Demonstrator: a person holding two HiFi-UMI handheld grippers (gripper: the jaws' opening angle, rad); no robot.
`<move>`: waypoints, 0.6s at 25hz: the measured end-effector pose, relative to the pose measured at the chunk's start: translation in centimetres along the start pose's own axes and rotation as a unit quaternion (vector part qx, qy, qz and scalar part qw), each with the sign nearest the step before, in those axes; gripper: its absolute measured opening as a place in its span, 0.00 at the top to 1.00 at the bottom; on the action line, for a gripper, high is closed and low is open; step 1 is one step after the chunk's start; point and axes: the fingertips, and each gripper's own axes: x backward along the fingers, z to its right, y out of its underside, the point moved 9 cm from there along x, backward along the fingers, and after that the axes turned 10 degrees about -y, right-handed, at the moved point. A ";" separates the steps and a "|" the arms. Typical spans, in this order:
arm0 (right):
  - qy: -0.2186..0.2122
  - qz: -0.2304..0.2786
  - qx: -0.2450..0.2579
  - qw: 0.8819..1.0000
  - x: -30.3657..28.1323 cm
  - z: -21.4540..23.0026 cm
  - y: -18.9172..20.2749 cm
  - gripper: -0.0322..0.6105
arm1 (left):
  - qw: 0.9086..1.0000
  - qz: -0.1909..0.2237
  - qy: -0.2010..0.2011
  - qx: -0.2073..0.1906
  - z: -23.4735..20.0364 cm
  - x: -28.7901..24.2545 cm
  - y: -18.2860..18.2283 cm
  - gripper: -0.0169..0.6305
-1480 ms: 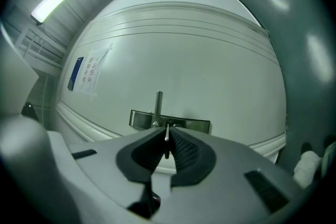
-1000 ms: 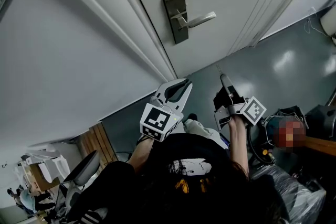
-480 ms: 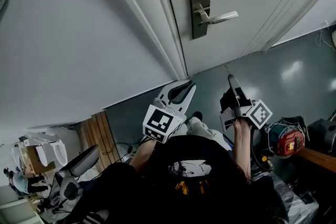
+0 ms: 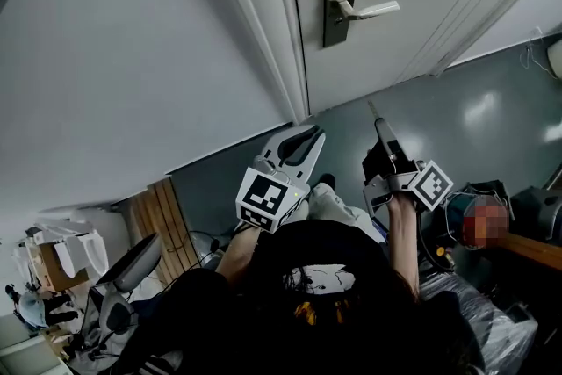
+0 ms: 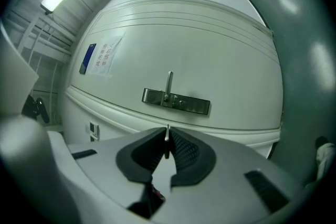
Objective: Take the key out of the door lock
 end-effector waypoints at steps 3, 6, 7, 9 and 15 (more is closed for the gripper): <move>-0.001 -0.005 0.007 1.000 0.5 -0.6 1.0 0.92 | 1.000 -0.001 0.001 -0.002 0.3 1.3 0.7 0.92; -0.001 -0.010 0.013 1.000 1.0 -1.3 2.1 0.92 | 1.000 0.002 0.001 0.001 0.5 2.6 1.0 0.92; -0.002 -0.012 0.013 1.000 1.1 -1.5 2.5 0.92 | 1.000 0.003 0.001 0.001 0.6 2.9 1.1 0.92; -0.004 -0.013 0.012 1.000 1.3 -1.9 3.1 0.92 | 1.000 0.006 0.003 0.004 0.7 3.5 1.1 0.92; -0.007 -0.016 0.023 1.000 2.8 -2.9 4.9 0.92 | 1.000 0.009 0.007 0.005 1.4 5.3 1.9 0.92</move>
